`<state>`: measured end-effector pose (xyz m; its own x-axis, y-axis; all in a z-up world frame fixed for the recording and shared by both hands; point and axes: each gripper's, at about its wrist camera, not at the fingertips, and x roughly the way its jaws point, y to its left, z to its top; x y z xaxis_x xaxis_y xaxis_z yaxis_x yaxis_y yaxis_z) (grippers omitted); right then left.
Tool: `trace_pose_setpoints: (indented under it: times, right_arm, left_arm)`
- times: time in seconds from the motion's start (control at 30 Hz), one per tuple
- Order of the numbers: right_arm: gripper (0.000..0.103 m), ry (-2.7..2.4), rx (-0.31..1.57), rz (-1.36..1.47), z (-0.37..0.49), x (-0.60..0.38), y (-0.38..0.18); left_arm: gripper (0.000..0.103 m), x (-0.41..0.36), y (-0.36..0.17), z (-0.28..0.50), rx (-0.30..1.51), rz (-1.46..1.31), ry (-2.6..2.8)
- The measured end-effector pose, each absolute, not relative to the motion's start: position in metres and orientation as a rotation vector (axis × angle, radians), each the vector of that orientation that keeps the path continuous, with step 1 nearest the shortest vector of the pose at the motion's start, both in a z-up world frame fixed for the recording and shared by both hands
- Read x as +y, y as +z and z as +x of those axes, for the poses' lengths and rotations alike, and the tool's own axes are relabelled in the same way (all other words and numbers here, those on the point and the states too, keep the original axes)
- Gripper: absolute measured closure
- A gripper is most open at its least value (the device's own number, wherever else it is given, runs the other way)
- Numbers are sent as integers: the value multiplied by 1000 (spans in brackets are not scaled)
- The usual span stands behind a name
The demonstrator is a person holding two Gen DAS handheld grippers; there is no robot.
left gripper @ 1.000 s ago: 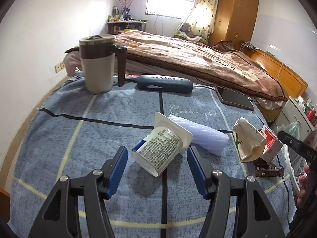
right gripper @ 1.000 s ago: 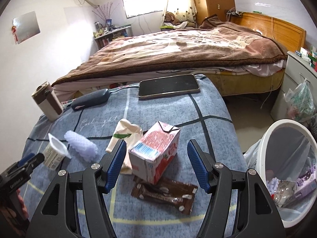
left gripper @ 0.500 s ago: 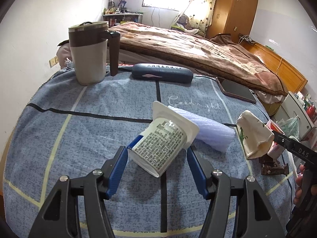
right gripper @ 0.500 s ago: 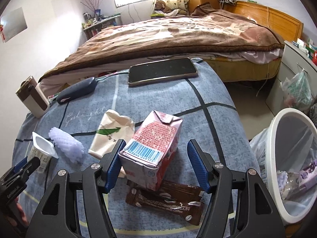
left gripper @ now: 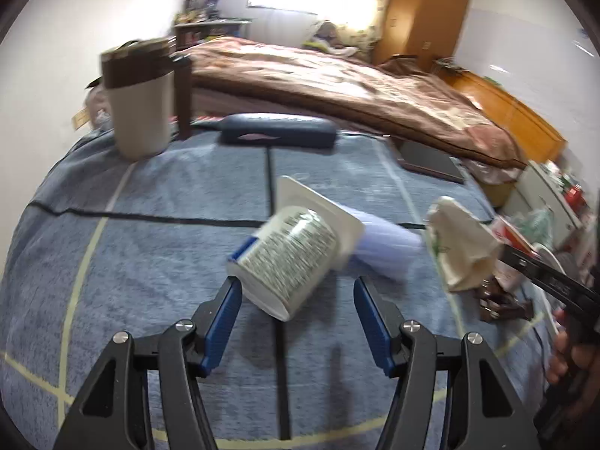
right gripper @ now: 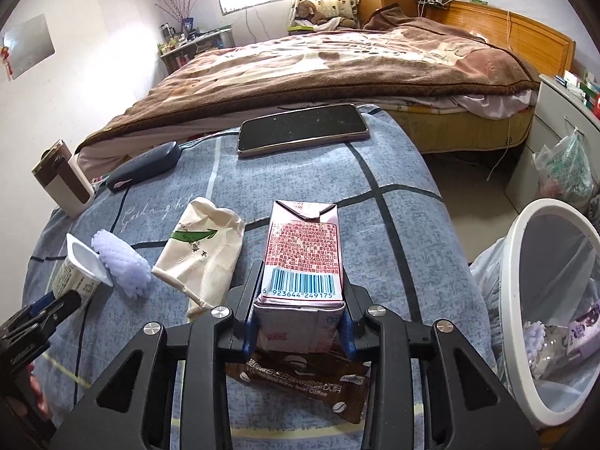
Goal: Collect trash
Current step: 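Grasp the pink milk carton with the right tool while the left tool grasps the white yogurt cup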
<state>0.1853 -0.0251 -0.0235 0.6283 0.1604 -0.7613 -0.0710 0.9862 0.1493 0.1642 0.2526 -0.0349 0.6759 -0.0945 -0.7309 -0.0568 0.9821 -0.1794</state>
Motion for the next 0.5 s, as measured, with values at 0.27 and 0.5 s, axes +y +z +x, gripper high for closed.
trace_pose_setpoints:
  times: [0.27, 0.5]
  right_arm:
    - [67, 163, 866, 101, 182, -28, -23]
    - [67, 174, 864, 117, 179, -30, -21]
  left_arm:
    - [39, 246, -24, 165, 801, -44, -30]
    - [35, 255, -32, 178, 826, -33, -5]
